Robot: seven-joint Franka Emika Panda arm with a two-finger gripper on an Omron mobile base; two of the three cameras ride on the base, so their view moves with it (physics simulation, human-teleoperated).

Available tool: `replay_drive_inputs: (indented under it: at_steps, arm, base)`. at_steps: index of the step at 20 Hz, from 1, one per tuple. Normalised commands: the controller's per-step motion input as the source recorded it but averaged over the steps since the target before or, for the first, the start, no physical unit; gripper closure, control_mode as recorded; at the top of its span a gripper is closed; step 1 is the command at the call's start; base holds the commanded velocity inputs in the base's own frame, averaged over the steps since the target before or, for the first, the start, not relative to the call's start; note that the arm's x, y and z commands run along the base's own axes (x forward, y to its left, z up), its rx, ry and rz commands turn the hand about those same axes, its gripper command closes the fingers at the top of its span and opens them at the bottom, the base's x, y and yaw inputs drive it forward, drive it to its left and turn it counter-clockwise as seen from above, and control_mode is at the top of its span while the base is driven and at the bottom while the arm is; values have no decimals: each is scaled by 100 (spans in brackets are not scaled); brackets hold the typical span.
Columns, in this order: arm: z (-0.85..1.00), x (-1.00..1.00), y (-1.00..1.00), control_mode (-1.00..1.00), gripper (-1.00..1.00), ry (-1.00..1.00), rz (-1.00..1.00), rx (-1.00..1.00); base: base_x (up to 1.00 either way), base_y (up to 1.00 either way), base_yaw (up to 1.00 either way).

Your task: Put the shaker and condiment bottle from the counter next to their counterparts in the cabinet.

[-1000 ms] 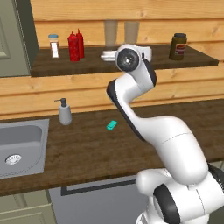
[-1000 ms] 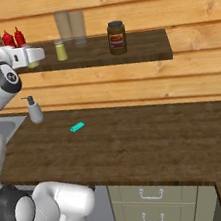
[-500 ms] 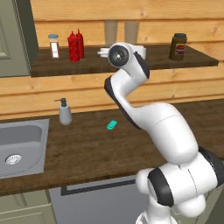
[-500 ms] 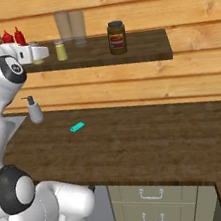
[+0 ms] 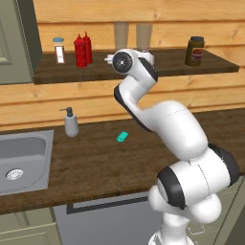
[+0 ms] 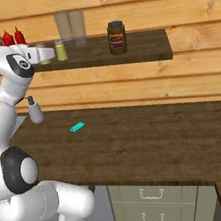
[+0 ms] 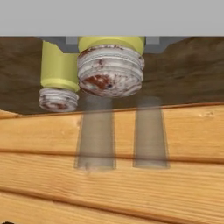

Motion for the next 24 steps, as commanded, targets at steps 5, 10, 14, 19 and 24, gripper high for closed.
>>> replay_drive_inputs:
  at_steps: [5,10,14,19,24]
  arm:
    - [-12,32,0,-100,100,0,-4,0]
    - [-8,29,0,-100,100,0,-5,0]
    - [-24,32,0,-100,100,0,-3,0]
    - [-35,34,-1,-100,100,0,-2,0]
    - [-29,38,-6,-100,100,0,-2,0]
  base:
    - [0,0,0]
    - [0,0,0]
    - [0,0,0]
    - [0,0,0]
    - [0,0,0]
